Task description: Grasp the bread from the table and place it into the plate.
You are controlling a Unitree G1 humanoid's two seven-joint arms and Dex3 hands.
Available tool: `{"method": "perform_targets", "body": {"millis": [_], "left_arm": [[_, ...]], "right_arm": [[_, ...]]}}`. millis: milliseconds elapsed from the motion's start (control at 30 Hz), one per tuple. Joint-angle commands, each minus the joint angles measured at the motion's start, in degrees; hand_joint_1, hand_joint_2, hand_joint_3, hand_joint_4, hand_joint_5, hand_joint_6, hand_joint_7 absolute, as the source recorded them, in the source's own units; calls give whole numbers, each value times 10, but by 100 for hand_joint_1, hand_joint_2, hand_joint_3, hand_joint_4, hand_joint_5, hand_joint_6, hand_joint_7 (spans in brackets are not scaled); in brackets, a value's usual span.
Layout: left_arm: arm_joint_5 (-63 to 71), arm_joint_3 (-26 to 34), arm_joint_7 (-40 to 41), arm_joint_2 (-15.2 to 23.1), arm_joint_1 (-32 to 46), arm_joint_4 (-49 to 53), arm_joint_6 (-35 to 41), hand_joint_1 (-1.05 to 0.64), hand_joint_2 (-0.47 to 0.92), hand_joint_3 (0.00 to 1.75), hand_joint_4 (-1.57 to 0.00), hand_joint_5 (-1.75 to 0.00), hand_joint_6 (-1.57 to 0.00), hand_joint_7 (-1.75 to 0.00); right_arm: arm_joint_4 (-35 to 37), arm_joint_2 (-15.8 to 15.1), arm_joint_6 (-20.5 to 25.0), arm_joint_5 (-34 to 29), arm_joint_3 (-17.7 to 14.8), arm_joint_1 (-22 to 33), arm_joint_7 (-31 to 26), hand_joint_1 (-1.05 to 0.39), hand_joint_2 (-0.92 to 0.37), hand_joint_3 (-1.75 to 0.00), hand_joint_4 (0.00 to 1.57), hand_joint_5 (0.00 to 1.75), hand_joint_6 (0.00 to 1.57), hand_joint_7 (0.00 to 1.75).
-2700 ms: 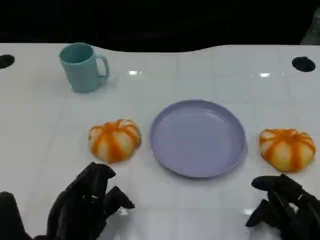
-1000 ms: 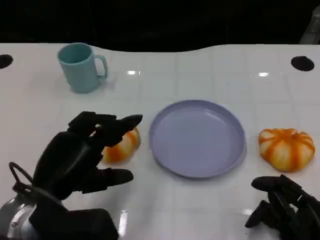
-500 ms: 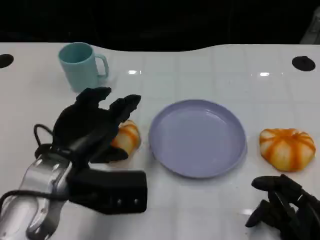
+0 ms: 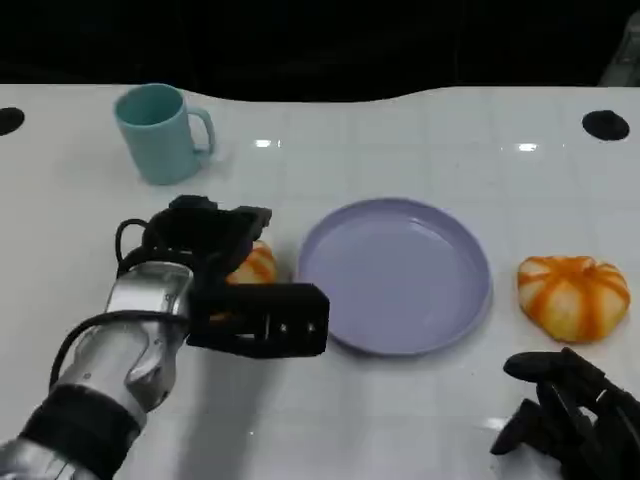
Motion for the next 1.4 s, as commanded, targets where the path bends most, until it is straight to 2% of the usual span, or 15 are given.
{"method": "perform_targets", "body": {"millis": [33,300,433,667,733,767,867,900,967,1000,1033,1067,1133,1367,1400], "left_arm": [[-27,-11,-12,-1,-38,60,5,-53,76,0,-6,-21,-22,0],[-70,-32,-9,-19,-88,167,-7,-58,78,1,-7,-17,-22,0],[-80,-40,1,-21,-98,187,-11,-58,78,0,-8,-16,-23,0],[-105,-42,83,-50,-124,324,-64,-55,79,0,-10,-12,-24,0],[-109,-42,112,-53,-124,350,-87,-58,83,1,-18,-13,-29,-2],[-110,-43,123,-54,-125,360,-95,-49,85,1,-25,-13,-35,-3],[-113,-46,153,-56,-129,377,-106,-44,87,1,-30,-11,-39,-2],[-113,-47,167,-56,-129,381,-108,-34,90,10,-69,-35,-75,-10],[-113,-48,198,-55,-128,385,-111,-29,92,16,-89,-49,-95,-11],[-113,-49,216,-54,-127,386,-115,-26,92,17,-79,-123,-86,-72],[-113,-49,230,-53,-126,387,-118,-25,92,21,-76,-148,-70,-119],[-113,-49,247,-52,-124,388,-118,-25,92,25,-74,-164,-60,-148],[-113,-51,264,-51,-124,389,-117,-26,92,31,-73,-172,-54,-158],[-128,-39,295,-48,-130,381,-126,-24,92,31,-74,-175,-52,-160],[-133,-33,306,-45,-130,376,-135,-22,92,32,-76,-175,-50,-169]], "right_arm": [[-6,-5,0,6,-5,2,1,-79,-92,-19,69,147,71,105],[-8,-6,-6,3,-3,5,3,-79,-92,-19,69,147,71,105],[-7,-6,-9,2,-3,5,6,-79,-92,-20,68,147,70,106],[-16,-9,3,8,-5,10,5,-79,-92,-21,68,147,70,106],[-17,-9,8,10,-5,11,5,-79,-92,-19,69,147,70,105],[-19,-9,8,10,-5,11,5,-79,-92,-19,69,147,70,105],[-19,-8,6,10,-5,12,7,-79,-92,-19,69,147,70,105],[-18,-7,4,11,-5,13,9,-79,-92,-19,69,147,70,105],[-17,-6,5,15,-7,13,12,-79,-92,-19,69,147,70,105],[-18,-6,7,17,-8,13,14,-79,-92,-18,70,145,71,104],[-18,-6,9,19,-8,13,14,-79,-92,-17,70,145,72,103],[-18,-7,8,19,-8,13,14,-79,-92,-17,71,144,72,103],[-17,-8,7,20,-8,13,15,-79,-92,-17,71,144,72,102],[-12,-8,8,20,-10,10,16,-79,-92,-18,71,143,72,102],[-12,-8,10,20,-10,10,14,-79,-92,-18,71,143,72,102]]}}
